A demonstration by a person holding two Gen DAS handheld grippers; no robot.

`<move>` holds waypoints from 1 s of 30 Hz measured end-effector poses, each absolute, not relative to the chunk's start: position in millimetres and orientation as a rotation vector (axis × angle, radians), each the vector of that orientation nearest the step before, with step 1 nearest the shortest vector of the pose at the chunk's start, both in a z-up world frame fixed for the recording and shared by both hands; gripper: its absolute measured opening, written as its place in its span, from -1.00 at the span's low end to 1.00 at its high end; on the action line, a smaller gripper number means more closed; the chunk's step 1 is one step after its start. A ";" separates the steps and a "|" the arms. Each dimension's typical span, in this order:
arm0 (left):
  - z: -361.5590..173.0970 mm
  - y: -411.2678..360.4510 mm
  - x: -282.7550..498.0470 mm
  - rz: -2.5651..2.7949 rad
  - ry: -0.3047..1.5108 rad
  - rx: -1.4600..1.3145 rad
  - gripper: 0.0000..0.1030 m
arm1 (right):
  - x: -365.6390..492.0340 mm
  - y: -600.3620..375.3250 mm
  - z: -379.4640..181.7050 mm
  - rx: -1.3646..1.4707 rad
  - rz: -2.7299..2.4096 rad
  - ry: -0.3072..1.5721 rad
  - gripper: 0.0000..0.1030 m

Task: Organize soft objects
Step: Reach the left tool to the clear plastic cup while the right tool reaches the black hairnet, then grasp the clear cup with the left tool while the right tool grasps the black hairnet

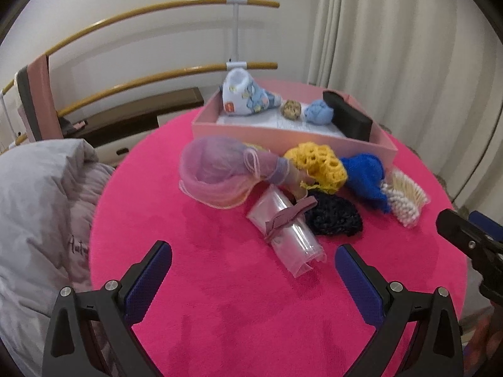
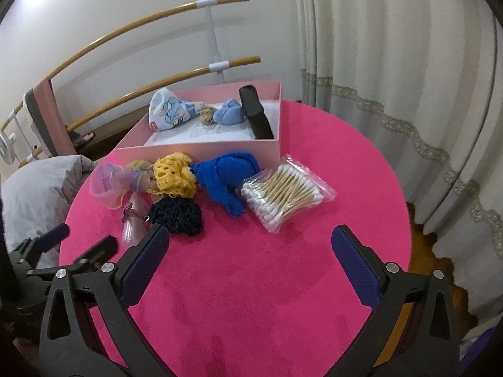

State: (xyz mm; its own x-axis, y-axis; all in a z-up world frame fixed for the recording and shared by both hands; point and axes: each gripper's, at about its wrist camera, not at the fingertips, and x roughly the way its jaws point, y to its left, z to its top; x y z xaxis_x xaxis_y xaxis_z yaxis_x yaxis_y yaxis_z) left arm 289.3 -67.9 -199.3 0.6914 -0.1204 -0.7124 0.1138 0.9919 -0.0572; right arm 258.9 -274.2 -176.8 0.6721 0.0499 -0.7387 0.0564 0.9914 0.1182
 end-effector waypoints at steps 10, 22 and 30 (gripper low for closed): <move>-244.7 -71.4 340.0 -0.159 0.864 -0.081 0.70 | 278.2 -267.7 -191.3 0.155 0.032 0.870 1.00; -246.9 -64.9 352.2 -0.181 0.861 -0.038 0.26 | 293.6 -242.5 -203.0 0.174 0.139 0.909 0.88; -243.7 -53.6 343.5 -0.225 0.869 -0.033 -0.44 | 306.2 -226.9 -220.9 0.190 0.180 0.955 0.73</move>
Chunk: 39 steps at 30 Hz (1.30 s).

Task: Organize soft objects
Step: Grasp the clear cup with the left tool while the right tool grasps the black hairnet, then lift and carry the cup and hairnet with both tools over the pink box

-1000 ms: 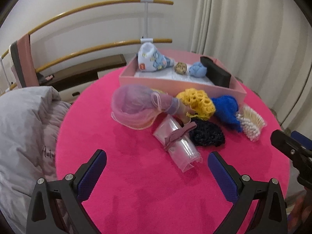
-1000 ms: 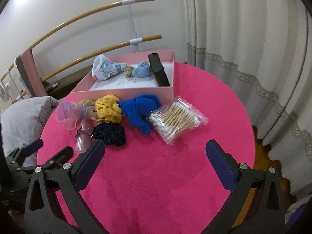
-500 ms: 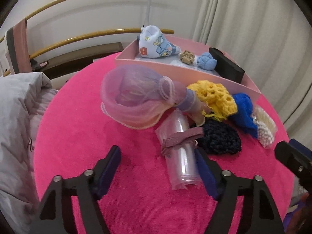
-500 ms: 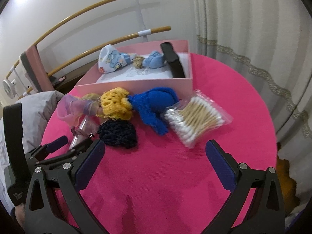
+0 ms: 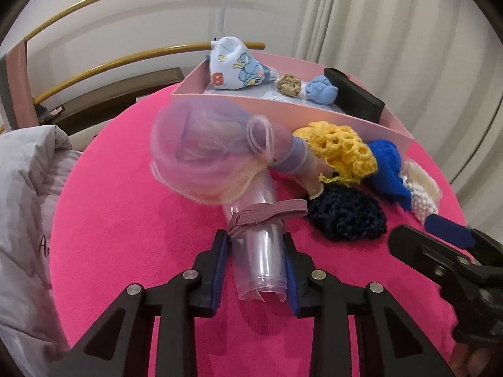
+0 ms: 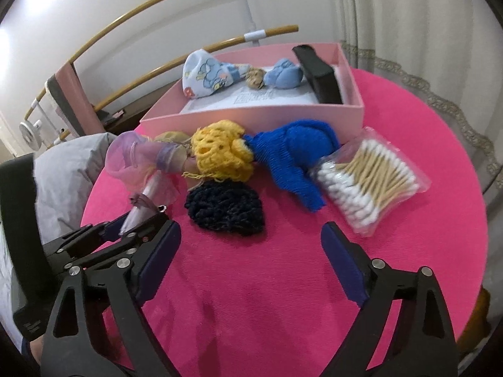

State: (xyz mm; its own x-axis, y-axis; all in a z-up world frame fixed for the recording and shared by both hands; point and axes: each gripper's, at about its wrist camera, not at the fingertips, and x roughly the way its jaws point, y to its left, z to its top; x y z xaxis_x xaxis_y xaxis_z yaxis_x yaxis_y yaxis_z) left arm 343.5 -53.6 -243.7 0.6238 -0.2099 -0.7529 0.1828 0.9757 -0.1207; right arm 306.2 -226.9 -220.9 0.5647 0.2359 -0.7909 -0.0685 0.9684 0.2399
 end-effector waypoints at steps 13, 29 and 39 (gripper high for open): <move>-234.7 -37.0 322.0 -0.207 0.876 -0.039 -0.45 | 339.5 -191.2 -246.6 0.109 0.182 0.988 0.40; -219.0 -35.7 302.0 -0.194 0.855 -0.021 -0.46 | 298.6 -200.9 -229.6 0.087 0.189 0.967 -0.65; -192.4 -35.6 271.3 -0.206 0.807 -0.018 -0.46 | 272.8 -210.7 -191.1 0.090 0.185 0.890 -0.65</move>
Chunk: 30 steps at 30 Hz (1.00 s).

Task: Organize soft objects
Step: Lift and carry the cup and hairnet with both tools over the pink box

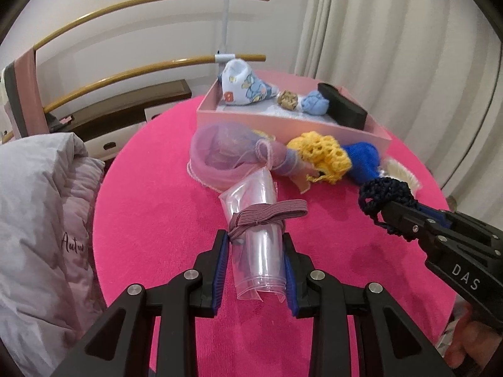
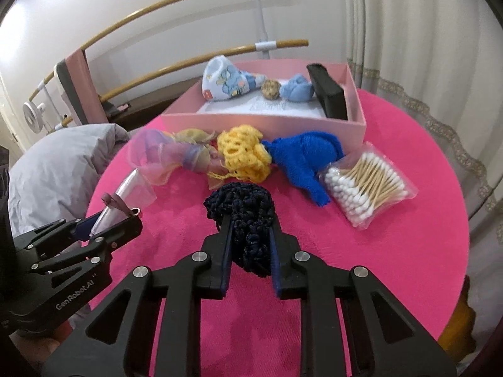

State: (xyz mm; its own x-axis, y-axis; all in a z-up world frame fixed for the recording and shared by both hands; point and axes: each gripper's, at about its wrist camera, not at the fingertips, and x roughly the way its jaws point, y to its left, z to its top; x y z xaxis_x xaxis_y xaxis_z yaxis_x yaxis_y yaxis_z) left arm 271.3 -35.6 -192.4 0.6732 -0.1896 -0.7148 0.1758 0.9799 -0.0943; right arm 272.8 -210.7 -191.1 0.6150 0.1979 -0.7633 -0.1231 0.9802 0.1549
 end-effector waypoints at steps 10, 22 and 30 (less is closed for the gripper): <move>-156.7 -31.1 237.2 -0.188 0.737 -0.008 -0.45 | 252.6 -205.2 -158.0 0.086 0.200 0.812 -0.65; -129.2 -31.2 212.6 -0.181 0.673 0.001 -0.45 | 242.6 -211.9 -137.8 0.090 0.187 0.766 -0.64; -119.1 -30.6 214.2 -0.175 0.646 -0.001 -0.45 | 246.2 -210.5 -129.7 0.082 0.184 0.748 -0.64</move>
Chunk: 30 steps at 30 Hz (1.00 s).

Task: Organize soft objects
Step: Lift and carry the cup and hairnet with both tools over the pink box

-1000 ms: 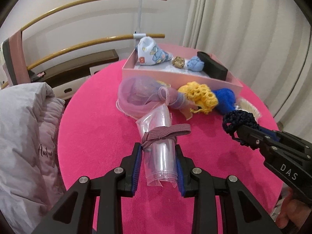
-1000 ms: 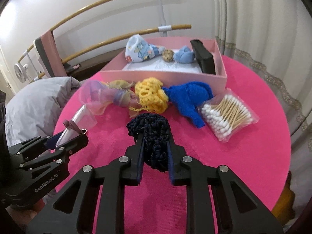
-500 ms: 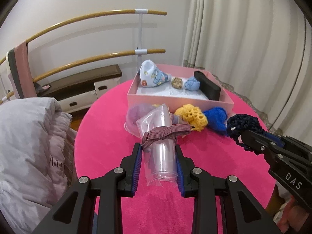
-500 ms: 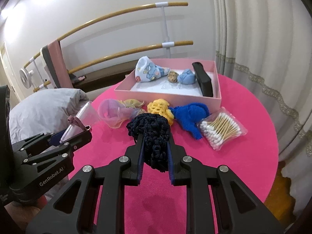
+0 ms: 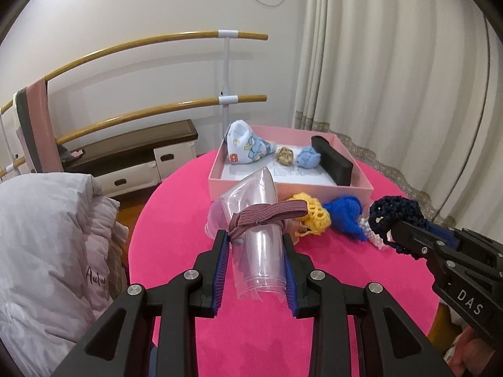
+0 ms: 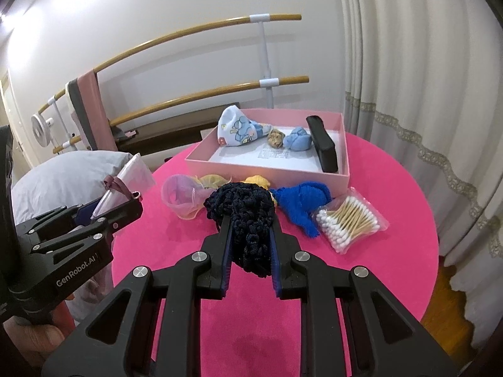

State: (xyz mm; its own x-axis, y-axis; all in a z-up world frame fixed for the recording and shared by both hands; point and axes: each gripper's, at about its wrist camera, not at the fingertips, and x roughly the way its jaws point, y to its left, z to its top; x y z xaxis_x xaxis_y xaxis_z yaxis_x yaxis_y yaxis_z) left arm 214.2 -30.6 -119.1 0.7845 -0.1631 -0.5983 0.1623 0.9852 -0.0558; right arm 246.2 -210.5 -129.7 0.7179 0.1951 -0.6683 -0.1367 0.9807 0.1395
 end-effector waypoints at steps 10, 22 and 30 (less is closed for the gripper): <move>-110.2 -32.4 224.7 -0.181 0.620 -0.004 -0.45 | 253.7 -212.5 -124.7 0.081 0.182 0.738 -0.64; -88.9 -31.9 250.7 -0.178 0.571 -0.018 -0.45 | 288.4 -224.2 -95.1 0.099 0.205 0.688 -0.64; -70.9 -27.4 304.9 -0.179 0.561 -0.050 -0.45 | 340.3 -233.1 -76.4 0.124 0.225 0.673 -0.63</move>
